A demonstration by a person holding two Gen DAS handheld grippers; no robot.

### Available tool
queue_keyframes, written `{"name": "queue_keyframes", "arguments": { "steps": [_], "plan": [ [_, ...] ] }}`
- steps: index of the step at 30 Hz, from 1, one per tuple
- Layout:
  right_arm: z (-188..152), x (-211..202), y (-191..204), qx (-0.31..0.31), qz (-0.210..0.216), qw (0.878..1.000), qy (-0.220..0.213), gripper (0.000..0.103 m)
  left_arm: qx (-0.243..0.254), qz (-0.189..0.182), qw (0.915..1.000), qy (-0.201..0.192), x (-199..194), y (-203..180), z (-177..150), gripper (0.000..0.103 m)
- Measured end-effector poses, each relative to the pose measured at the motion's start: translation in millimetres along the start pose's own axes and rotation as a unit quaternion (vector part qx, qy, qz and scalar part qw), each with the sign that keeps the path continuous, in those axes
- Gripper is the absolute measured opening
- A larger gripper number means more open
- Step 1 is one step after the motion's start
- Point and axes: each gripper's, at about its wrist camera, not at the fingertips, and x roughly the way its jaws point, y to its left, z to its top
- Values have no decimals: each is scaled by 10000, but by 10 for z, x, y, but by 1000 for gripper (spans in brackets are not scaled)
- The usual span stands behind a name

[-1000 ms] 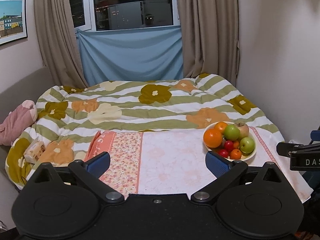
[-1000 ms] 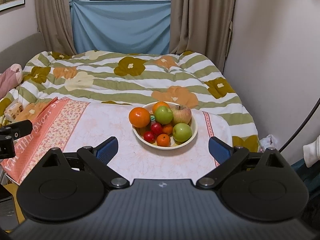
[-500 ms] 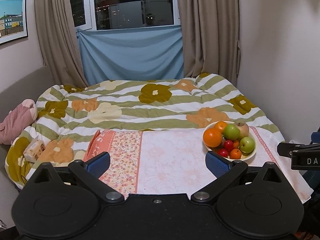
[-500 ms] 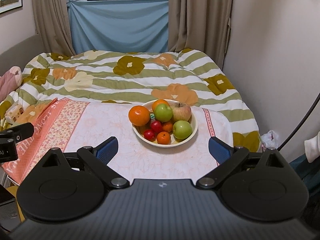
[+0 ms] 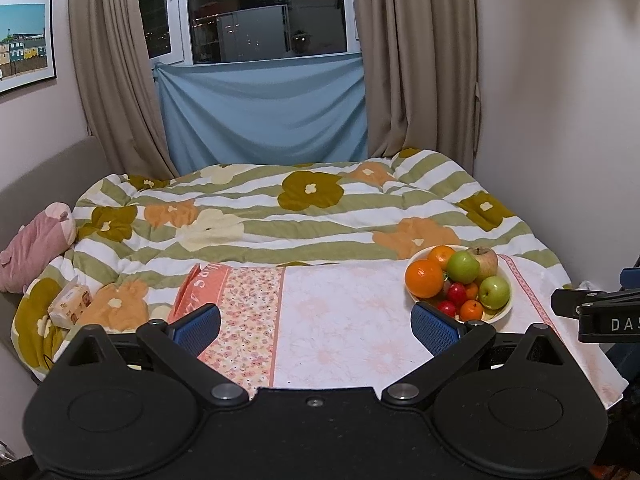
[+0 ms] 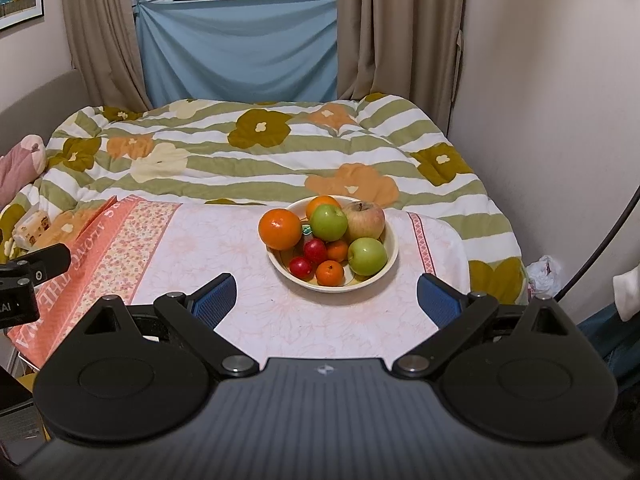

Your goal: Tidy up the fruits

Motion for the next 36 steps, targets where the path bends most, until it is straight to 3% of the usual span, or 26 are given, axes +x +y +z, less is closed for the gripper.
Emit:
{"name": "queue_keyframes", "arguments": {
  "steps": [36],
  "plan": [
    [-51, 7, 12, 65, 61, 9999, 87, 103, 260, 4, 9996, -93, -22, -165, 12, 103]
  ]
}}
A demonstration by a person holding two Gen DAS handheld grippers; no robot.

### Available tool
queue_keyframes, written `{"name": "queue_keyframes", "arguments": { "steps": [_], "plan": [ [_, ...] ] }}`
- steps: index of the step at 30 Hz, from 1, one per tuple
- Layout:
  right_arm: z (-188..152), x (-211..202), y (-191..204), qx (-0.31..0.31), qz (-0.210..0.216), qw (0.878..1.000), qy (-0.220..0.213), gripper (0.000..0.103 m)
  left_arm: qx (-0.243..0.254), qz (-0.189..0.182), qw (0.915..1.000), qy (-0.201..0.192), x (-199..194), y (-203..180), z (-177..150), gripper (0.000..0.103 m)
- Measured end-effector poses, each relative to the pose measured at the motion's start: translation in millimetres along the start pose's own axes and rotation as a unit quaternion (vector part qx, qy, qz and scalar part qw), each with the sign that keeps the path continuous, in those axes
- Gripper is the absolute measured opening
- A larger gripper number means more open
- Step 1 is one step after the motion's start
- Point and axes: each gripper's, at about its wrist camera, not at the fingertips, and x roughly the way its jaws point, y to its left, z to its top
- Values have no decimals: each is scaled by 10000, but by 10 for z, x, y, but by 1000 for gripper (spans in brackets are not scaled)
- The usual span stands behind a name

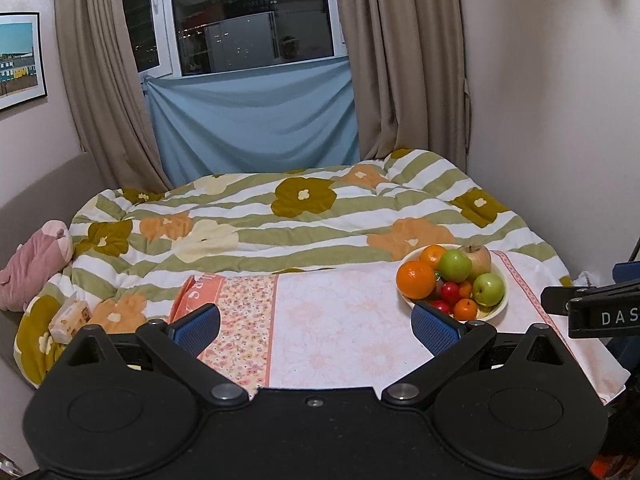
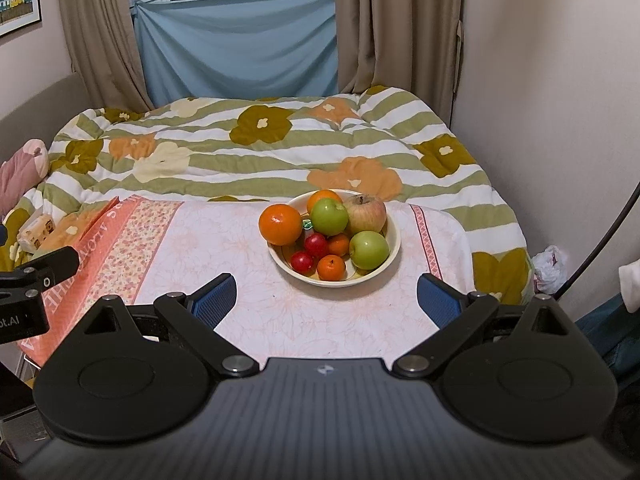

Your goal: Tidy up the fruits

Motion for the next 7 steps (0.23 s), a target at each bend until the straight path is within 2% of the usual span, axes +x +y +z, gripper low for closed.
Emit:
{"name": "queue_keyframes", "arguments": {
  "steps": [7],
  "plan": [
    [7, 78, 9, 37, 54, 9999, 99, 103, -91, 37, 9999, 52, 44, 1, -4, 103]
  ]
}}
